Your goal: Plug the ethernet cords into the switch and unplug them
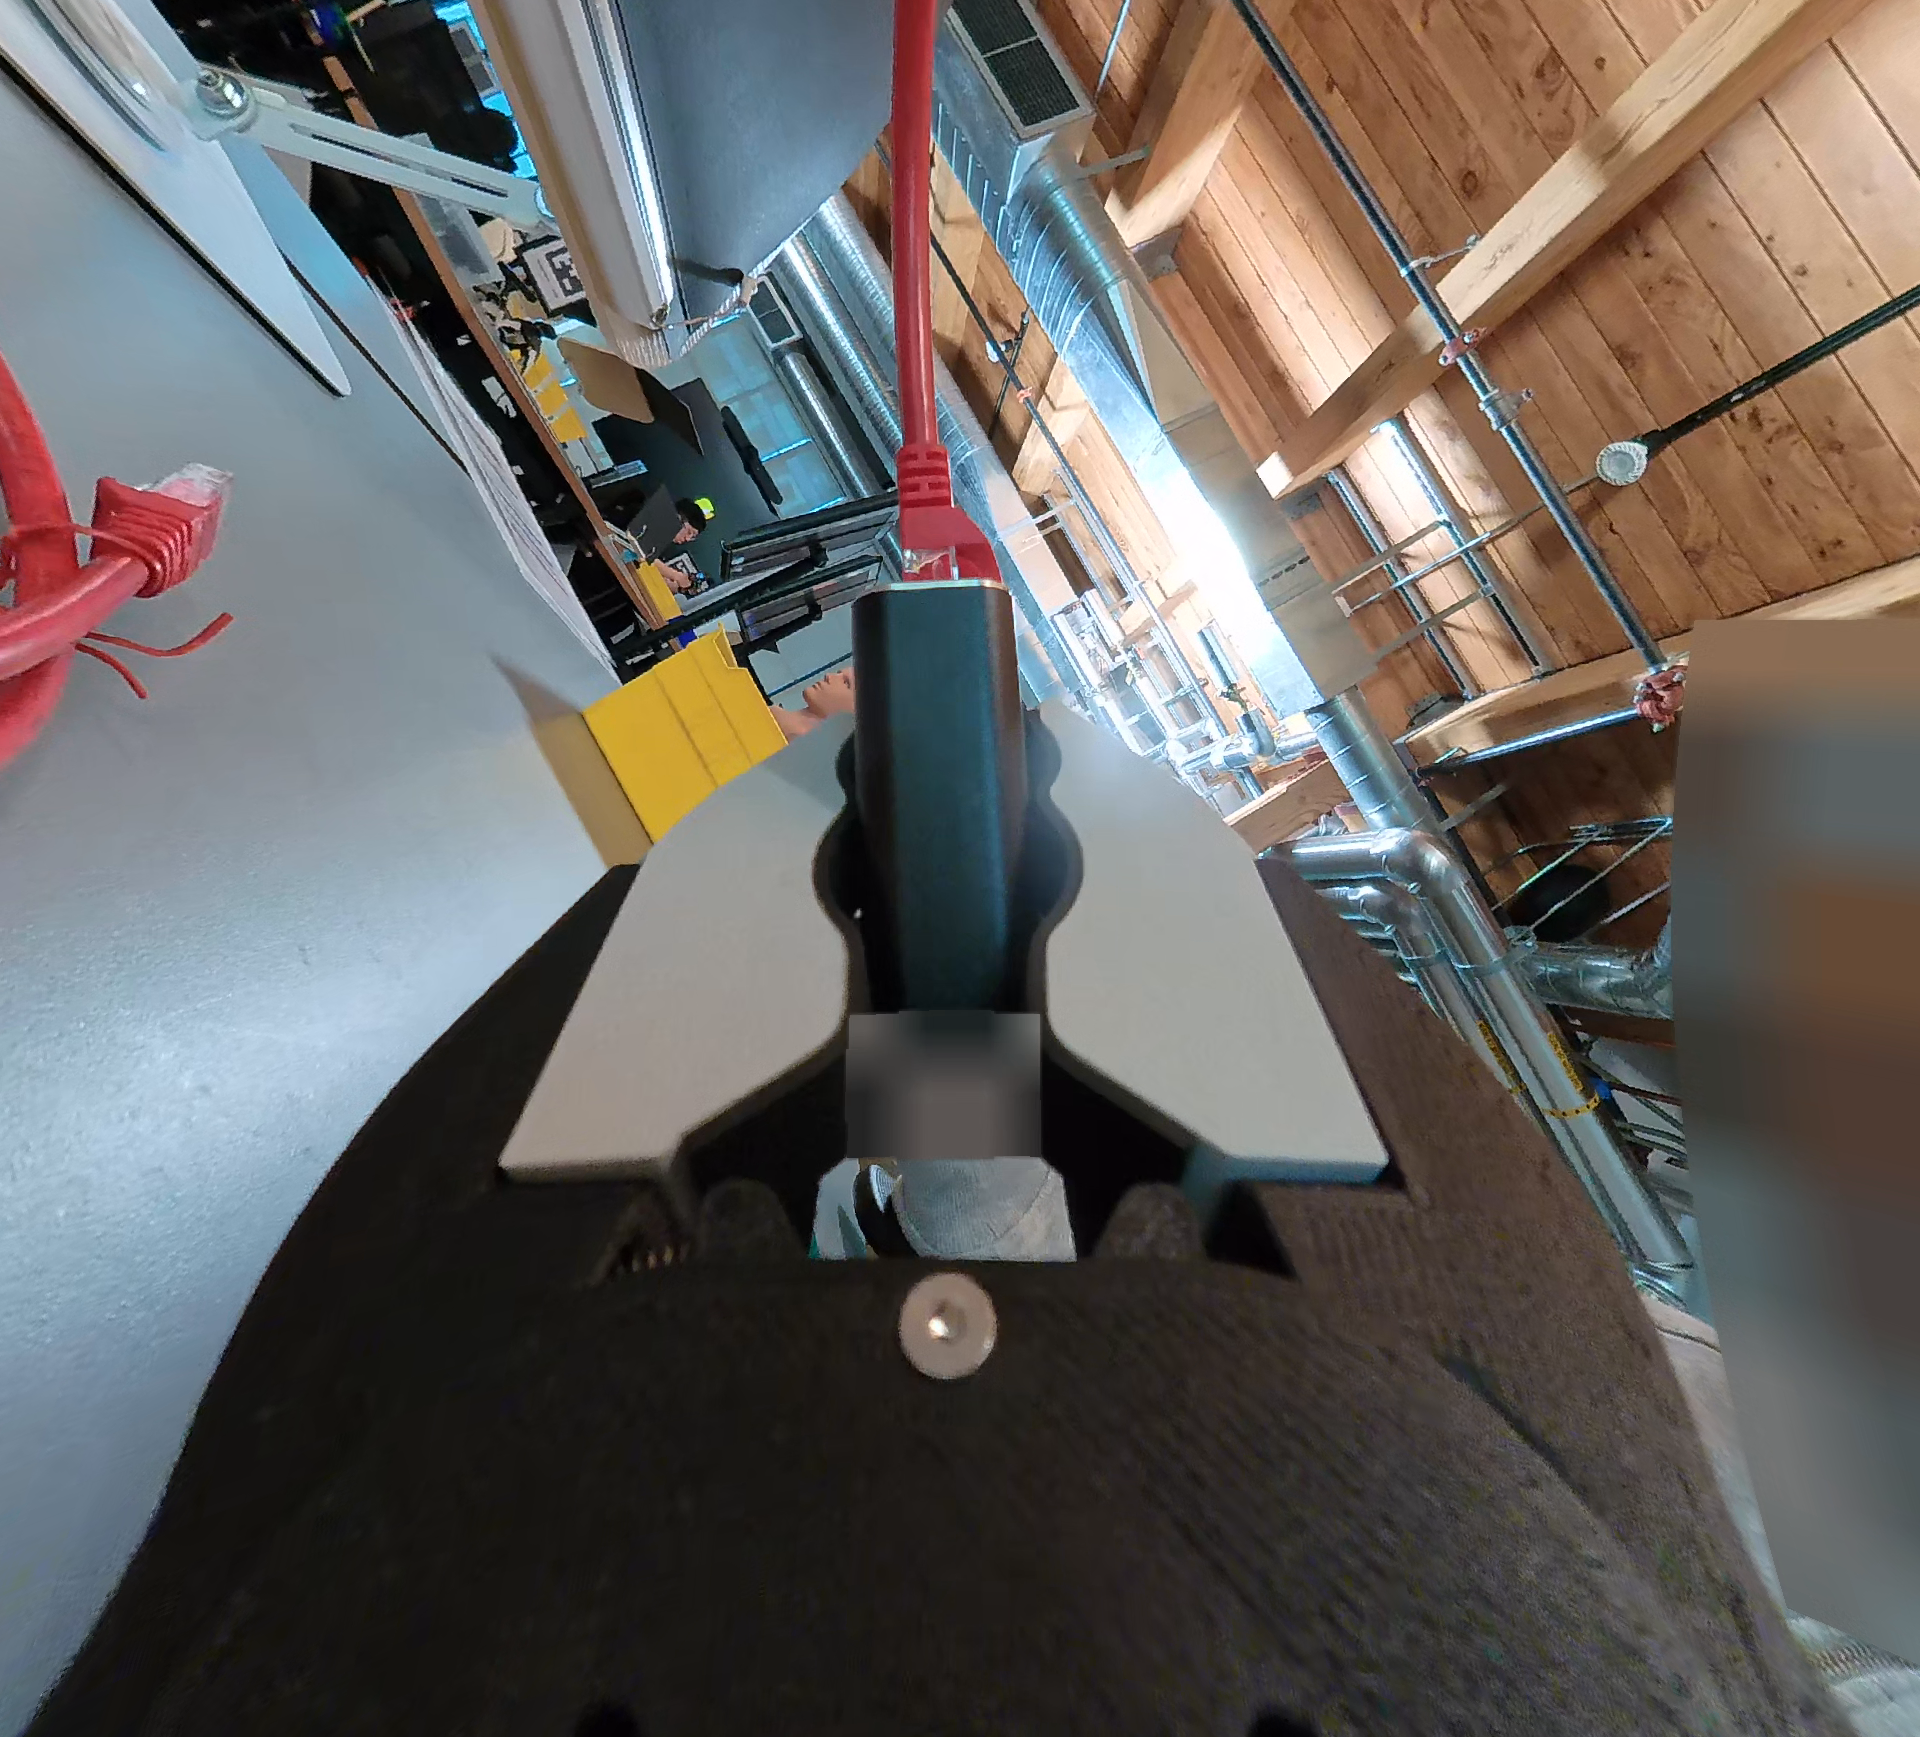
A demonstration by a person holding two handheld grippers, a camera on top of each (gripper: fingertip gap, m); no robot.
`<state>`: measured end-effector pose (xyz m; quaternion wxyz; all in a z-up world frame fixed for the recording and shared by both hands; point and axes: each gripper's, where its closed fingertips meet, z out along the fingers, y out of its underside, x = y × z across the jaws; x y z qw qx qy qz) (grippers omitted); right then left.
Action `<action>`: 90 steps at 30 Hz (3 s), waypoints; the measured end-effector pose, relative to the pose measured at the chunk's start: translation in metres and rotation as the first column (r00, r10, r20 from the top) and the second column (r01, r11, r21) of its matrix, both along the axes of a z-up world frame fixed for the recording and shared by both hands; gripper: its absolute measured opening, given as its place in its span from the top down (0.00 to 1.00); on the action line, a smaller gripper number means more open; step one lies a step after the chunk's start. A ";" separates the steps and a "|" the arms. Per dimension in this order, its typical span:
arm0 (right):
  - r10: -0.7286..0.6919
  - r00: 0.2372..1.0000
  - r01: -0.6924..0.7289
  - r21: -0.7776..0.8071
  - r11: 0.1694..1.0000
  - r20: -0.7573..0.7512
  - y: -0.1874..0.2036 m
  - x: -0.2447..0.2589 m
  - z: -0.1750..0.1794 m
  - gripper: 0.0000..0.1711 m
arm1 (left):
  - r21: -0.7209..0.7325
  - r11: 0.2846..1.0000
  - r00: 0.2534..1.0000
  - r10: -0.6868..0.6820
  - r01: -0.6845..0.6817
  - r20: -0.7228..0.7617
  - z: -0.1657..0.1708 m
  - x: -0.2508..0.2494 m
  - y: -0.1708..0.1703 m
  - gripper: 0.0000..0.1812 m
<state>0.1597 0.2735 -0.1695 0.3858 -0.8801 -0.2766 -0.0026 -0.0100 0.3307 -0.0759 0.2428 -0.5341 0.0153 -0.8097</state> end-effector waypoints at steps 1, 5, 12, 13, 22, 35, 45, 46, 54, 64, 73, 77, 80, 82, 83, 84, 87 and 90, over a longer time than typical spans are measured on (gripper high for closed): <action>-0.014 1.000 0.015 0.040 0.999 -0.025 0.002 0.001 0.013 0.92 | 0.000 1.000 1.000 0.000 0.000 0.000 0.000 0.000 0.000 0.86; -0.067 0.986 0.100 0.223 0.970 -0.150 0.003 0.018 0.081 0.93 | -0.001 1.000 1.000 0.001 -0.001 0.001 0.000 -0.001 0.000 0.85; -0.237 0.965 0.261 0.486 0.834 -0.112 -0.035 0.111 0.199 0.95 | -0.004 1.000 1.000 -0.001 0.001 0.002 0.000 0.000 0.001 0.85; -0.280 0.954 0.293 0.506 0.811 -0.103 -0.043 0.129 0.210 0.95 | -0.005 1.000 1.000 -0.001 0.001 0.002 0.000 0.000 0.001 0.85; -0.429 0.883 0.464 0.505 0.728 -0.193 -0.114 0.234 0.239 0.96 | -0.004 1.000 1.000 0.001 -0.001 0.001 0.000 0.000 0.001 0.85; -0.403 0.884 0.454 0.227 0.861 -0.239 -0.143 0.283 0.157 0.96 | 0.008 1.000 1.000 -0.007 0.007 -0.015 -0.001 0.004 -0.003 0.85; -0.615 0.782 0.613 0.303 0.730 -0.101 -0.125 0.317 0.150 0.70 | 0.007 1.000 1.000 -0.006 0.006 -0.015 -0.002 0.003 -0.002 0.85; -0.609 0.781 0.614 0.338 0.713 -0.134 -0.122 0.313 0.161 0.72 | 0.005 1.000 1.000 -0.008 0.008 -0.014 -0.002 0.003 -0.002 0.86; -0.073 0.817 0.419 0.503 0.756 -0.572 -0.071 0.161 0.238 0.86 | 0.056 0.997 0.998 -0.040 0.043 -0.057 -0.001 0.013 -0.013 0.86; 0.258 0.679 -0.046 0.310 0.950 -0.687 -0.025 -0.077 0.107 0.82 | 0.341 0.902 0.933 -0.151 0.264 -0.326 -0.007 0.047 -0.067 0.86; 0.304 0.460 -0.191 0.241 0.952 -0.834 -0.040 -0.099 0.090 0.82 | 0.402 0.750 0.817 -0.312 0.525 -0.485 -0.028 0.078 -0.133 0.86; 0.317 0.426 -0.220 0.243 0.945 -0.847 -0.044 -0.103 0.089 0.87 | 0.398 0.738 0.803 -0.323 0.546 -0.501 -0.032 0.081 -0.141 0.85; 0.321 0.456 -0.220 0.244 0.944 -0.830 -0.042 -0.103 0.086 0.86 | 0.383 0.749 0.802 -0.322 0.541 -0.503 -0.033 0.081 -0.138 0.86; 0.316 0.444 -0.221 0.240 0.945 -0.838 -0.041 -0.103 0.086 0.81 | 0.377 0.761 0.811 -0.318 0.528 -0.492 -0.031 0.080 -0.137 0.86; 0.314 0.427 -0.222 0.238 0.946 -0.848 -0.041 -0.103 0.087 0.80 | 0.373 0.769 0.817 -0.319 0.519 -0.480 -0.029 0.080 -0.136 0.86; 0.313 0.410 -0.221 0.240 0.945 -0.857 -0.042 -0.103 0.089 0.80 | 0.367 0.779 0.824 -0.318 0.509 -0.468 -0.028 0.080 -0.134 0.86; 0.333 0.381 -0.217 0.266 0.939 -0.863 -0.043 -0.103 0.094 0.81 | 0.363 0.794 0.836 -0.307 0.488 -0.454 -0.026 0.078 -0.131 0.86; 0.354 0.361 -0.206 0.297 0.932 -0.862 -0.044 -0.102 0.098 0.83 | 0.395 0.788 0.842 -0.273 0.473 -0.464 -0.024 0.078 -0.131 0.86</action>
